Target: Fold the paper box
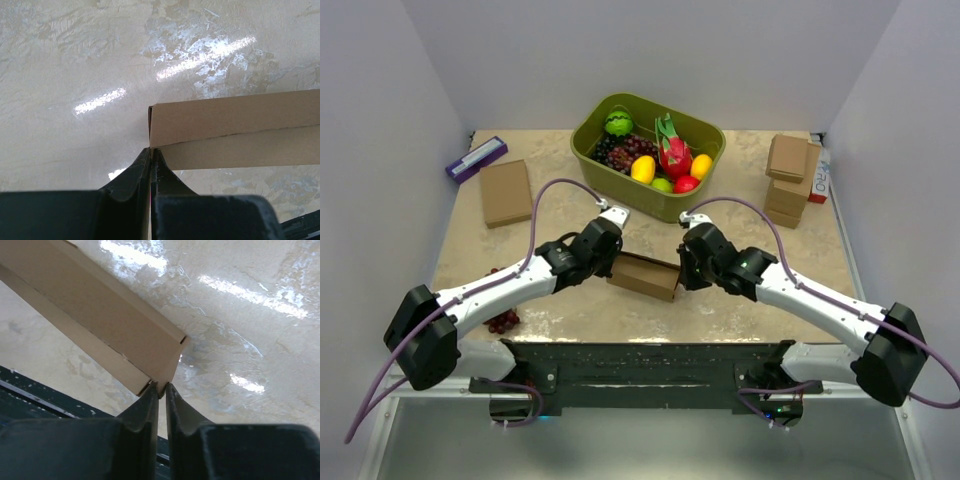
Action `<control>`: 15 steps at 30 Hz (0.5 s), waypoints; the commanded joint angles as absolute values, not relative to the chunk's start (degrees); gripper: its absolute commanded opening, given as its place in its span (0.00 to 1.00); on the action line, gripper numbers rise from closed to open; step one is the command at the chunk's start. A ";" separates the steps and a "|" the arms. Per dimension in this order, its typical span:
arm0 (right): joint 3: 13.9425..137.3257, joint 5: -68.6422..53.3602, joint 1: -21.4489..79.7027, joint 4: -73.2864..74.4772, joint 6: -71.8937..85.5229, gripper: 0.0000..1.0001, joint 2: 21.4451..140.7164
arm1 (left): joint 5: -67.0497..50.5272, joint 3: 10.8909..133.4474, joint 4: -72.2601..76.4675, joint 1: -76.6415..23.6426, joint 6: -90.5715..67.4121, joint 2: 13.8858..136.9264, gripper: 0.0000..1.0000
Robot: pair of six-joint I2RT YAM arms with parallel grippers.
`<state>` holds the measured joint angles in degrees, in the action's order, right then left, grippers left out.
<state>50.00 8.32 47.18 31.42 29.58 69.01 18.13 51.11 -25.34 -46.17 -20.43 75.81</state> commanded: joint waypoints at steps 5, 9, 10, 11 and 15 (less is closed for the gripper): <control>51.07 -1.47 43.25 25.93 32.52 0.00 69.26 | 19.33 50.80 -27.24 -47.90 -19.86 76.90 0.00; 50.54 -6.74 40.17 24.53 32.34 0.00 69.35 | 22.31 50.80 -28.21 -48.51 -19.86 77.52 0.00; 50.36 -7.64 39.03 24.35 32.43 0.00 69.35 | 22.85 50.63 -28.30 -48.69 -19.78 77.52 0.00; 50.36 -8.69 38.50 24.17 32.43 0.00 69.17 | 23.29 50.71 -28.47 -48.95 -19.78 77.61 0.00; 50.45 -13.43 37.00 23.03 33.13 0.00 69.43 | 26.01 50.98 -29.35 -49.57 -19.51 78.13 0.00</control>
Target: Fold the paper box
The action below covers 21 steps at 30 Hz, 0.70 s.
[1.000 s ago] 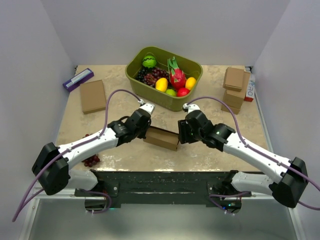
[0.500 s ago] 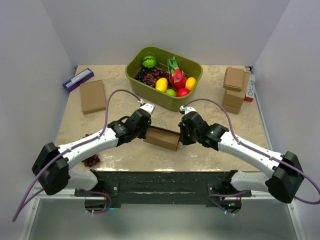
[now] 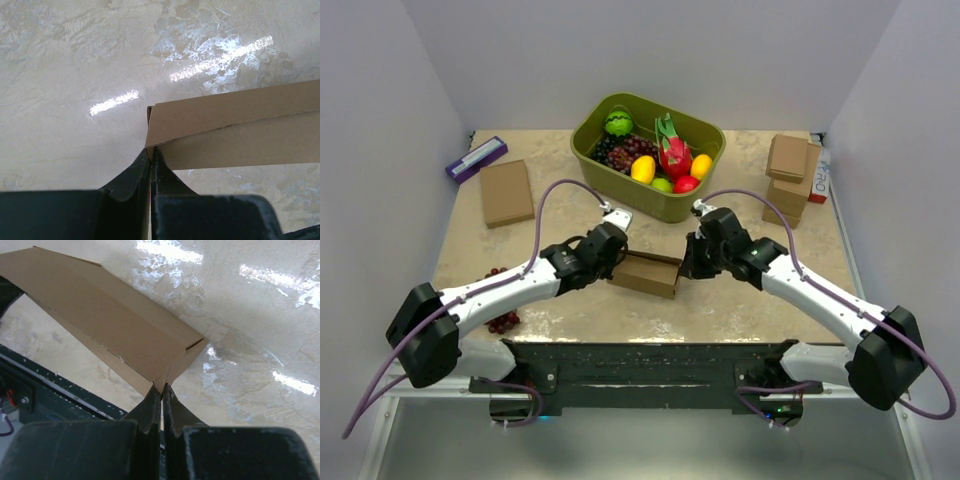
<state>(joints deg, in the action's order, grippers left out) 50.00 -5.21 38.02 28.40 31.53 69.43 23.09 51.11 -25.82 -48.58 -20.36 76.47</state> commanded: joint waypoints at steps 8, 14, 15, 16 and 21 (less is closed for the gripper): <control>50.98 -17.92 34.46 23.12 32.52 0.00 70.31 | 28.30 51.06 -30.23 -50.54 -19.42 78.57 0.00; 50.36 -20.12 32.17 22.33 33.31 0.00 69.00 | 29.18 50.80 -30.06 -50.89 -19.16 78.57 0.00; 50.27 -20.30 31.38 21.89 33.57 0.00 68.82 | 29.27 50.63 -29.97 -50.98 -19.07 78.66 0.00; 50.27 -20.56 31.03 21.80 33.75 0.00 68.30 | 29.44 50.63 -30.06 -50.98 -19.07 78.66 0.00; 49.22 -21.79 30.15 19.43 36.03 0.00 67.68 | 30.06 50.45 -29.88 -51.42 -18.81 78.92 0.00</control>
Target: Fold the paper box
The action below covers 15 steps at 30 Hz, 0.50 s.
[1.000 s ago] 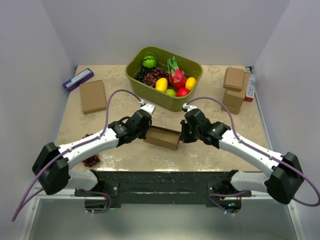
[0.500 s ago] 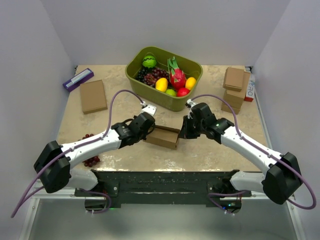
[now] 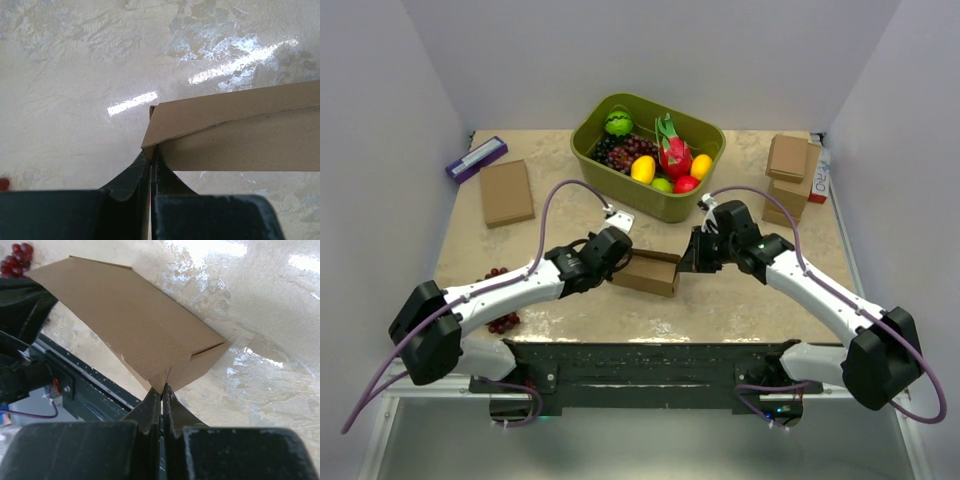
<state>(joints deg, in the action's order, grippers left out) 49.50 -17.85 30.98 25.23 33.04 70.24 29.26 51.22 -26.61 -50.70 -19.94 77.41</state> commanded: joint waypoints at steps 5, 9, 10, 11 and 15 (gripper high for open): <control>47.82 -22.41 29.27 17.32 37.53 0.00 66.89 | 30.93 50.27 -29.80 -52.12 -18.72 79.45 0.00; 46.67 -22.59 27.78 16.09 39.02 0.00 65.66 | 31.46 49.75 -29.62 -52.38 -18.63 80.07 0.00; 46.50 -22.59 27.60 15.91 39.20 0.00 65.57 | 31.55 49.75 -29.45 -52.47 -18.55 80.07 0.00; 46.32 -22.67 27.51 15.65 39.63 0.00 65.48 | 31.64 49.75 -29.36 -52.47 -18.54 80.16 0.00; 45.44 -23.38 26.28 14.33 40.87 0.00 64.52 | 31.82 49.75 -29.36 -52.73 -18.46 80.42 0.00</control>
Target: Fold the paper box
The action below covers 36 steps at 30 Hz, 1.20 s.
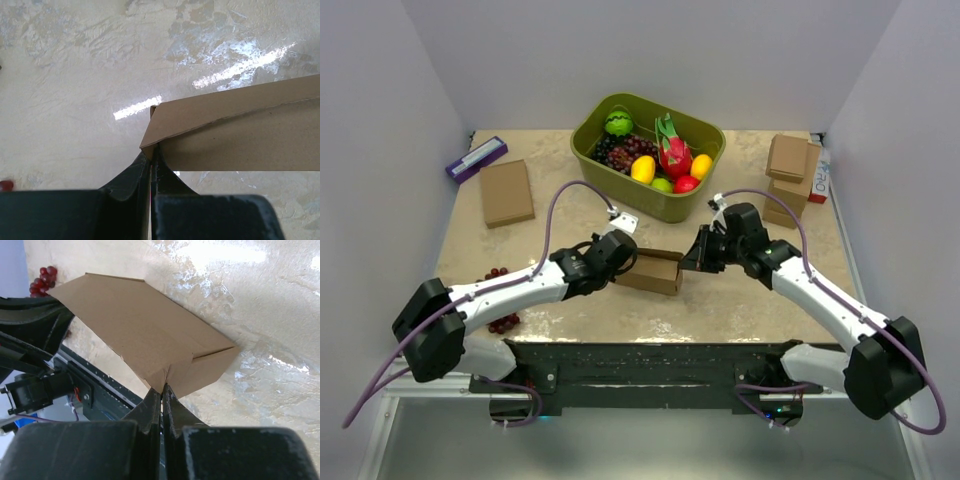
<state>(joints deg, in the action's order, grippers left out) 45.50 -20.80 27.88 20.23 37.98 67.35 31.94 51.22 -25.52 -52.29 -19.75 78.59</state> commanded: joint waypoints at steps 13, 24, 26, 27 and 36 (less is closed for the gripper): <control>42.19 -23.03 24.87 9.41 45.88 0.00 62.31 | 32.25 50.01 -29.36 -53.61 -18.46 80.86 0.00; 41.75 -22.59 24.87 8.52 46.33 0.00 61.96 | 32.43 50.01 -29.36 -54.14 -18.54 81.12 0.00; 42.63 -20.75 24.96 11.67 43.96 0.00 61.79 | 32.34 50.10 -29.36 -54.14 -18.54 81.12 0.00; 42.80 -20.13 24.96 12.47 43.25 0.00 61.53 | 32.26 50.18 -29.27 -54.14 -18.63 81.12 0.00; 40.70 -16.00 24.96 16.26 37.88 0.00 61.08 | 30.76 51.86 -28.74 -54.23 -18.81 81.65 0.00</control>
<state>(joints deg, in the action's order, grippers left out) 40.84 -19.59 25.47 16.71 40.95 62.92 32.62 51.88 -24.43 -54.13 -19.73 79.92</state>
